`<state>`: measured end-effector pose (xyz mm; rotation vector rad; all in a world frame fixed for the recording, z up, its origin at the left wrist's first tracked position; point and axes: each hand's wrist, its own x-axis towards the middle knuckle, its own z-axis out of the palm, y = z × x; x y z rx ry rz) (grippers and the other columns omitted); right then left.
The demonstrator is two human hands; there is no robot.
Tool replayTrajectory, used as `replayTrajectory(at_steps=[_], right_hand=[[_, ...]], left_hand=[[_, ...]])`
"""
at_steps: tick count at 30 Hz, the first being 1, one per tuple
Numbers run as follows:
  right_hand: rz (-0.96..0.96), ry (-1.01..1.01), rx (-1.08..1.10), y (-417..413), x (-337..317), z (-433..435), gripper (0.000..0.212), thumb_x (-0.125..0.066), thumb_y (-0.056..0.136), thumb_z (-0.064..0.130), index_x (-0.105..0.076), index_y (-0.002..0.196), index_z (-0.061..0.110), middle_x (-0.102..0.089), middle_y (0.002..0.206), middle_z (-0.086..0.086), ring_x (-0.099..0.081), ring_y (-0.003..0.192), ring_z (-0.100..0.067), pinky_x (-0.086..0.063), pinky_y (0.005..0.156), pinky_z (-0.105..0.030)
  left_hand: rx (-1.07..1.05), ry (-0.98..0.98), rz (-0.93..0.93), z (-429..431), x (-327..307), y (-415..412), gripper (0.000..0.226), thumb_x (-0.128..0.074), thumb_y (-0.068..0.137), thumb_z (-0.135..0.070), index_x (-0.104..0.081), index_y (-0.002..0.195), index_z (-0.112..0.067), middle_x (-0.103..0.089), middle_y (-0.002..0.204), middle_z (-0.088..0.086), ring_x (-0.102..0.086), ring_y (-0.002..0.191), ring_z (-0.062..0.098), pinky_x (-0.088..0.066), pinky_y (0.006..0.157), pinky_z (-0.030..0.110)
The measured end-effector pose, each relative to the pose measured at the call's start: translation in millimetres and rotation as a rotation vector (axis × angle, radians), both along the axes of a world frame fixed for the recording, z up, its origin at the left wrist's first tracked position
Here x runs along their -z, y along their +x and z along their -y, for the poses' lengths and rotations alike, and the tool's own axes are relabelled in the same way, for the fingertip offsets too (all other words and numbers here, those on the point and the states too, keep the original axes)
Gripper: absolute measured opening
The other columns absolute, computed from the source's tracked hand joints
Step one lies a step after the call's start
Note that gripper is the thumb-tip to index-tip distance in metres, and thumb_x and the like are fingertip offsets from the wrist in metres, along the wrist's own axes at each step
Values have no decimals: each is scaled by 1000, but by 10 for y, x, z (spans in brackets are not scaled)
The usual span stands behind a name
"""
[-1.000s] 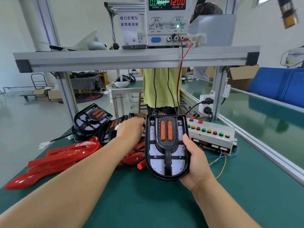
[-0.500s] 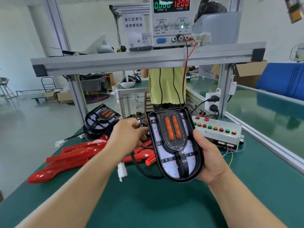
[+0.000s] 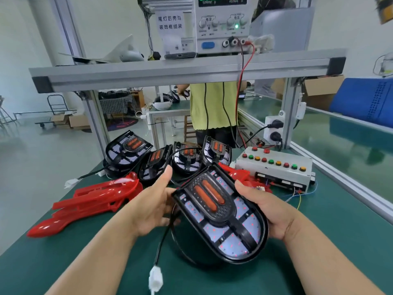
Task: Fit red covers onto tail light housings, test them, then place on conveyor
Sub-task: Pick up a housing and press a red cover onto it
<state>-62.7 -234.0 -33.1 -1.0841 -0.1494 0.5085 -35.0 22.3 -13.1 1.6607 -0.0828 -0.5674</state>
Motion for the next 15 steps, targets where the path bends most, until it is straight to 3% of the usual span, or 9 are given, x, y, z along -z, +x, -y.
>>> replayTrajectory(at_steps=[3, 5, 7, 10, 15], right_hand=[[-27, -26, -91, -12, 11, -38, 53, -66, 84, 41, -69, 124, 6, -63, 132, -20, -62, 120, -34, -53, 97, -43], [-34, -29, -111, -7, 23, -42, 55, -64, 87, 41, -66, 128, 4, -61, 134, -21, -60, 123, -35, -50, 101, -45], [-22, -37, -114, -3, 25, -38, 53, -59, 93, 43, -64, 130, 5, -60, 136, -21, -59, 124, -36, -49, 103, -45], [-19, -28, -48, 18, 22, -21, 52, -50, 96, 48, -68, 125, 9, -63, 133, -19, -62, 121, -34, -54, 95, -43], [20, 97, 106, 61, -15, 13, 60, -46, 94, 56, -68, 126, 11, -63, 133, -16, -61, 123, -32, -55, 94, -44]], left_hand=[[129, 84, 62, 26, -14, -45, 81, -36, 80, -84, -72, 115, -21, -72, 113, 3, -66, 104, 21, -49, 92, 37], [178, 40, 121, 84, -3, -94, 58, -52, 90, -65, -68, 123, -20, -70, 122, 6, -65, 116, 25, -50, 101, 40], [101, -54, 136, 158, 17, -134, 44, -62, 92, -45, -68, 122, -13, -71, 120, 12, -66, 114, 28, -54, 98, 39], [-32, -100, 176, 206, 63, -134, 38, -55, 97, -35, -72, 115, -6, -72, 115, 16, -66, 113, 33, -53, 99, 43], [-176, -283, 126, 180, 2, -108, 44, -42, 104, -30, -76, 104, -4, -72, 112, 22, -71, 103, 32, -60, 76, 33]])
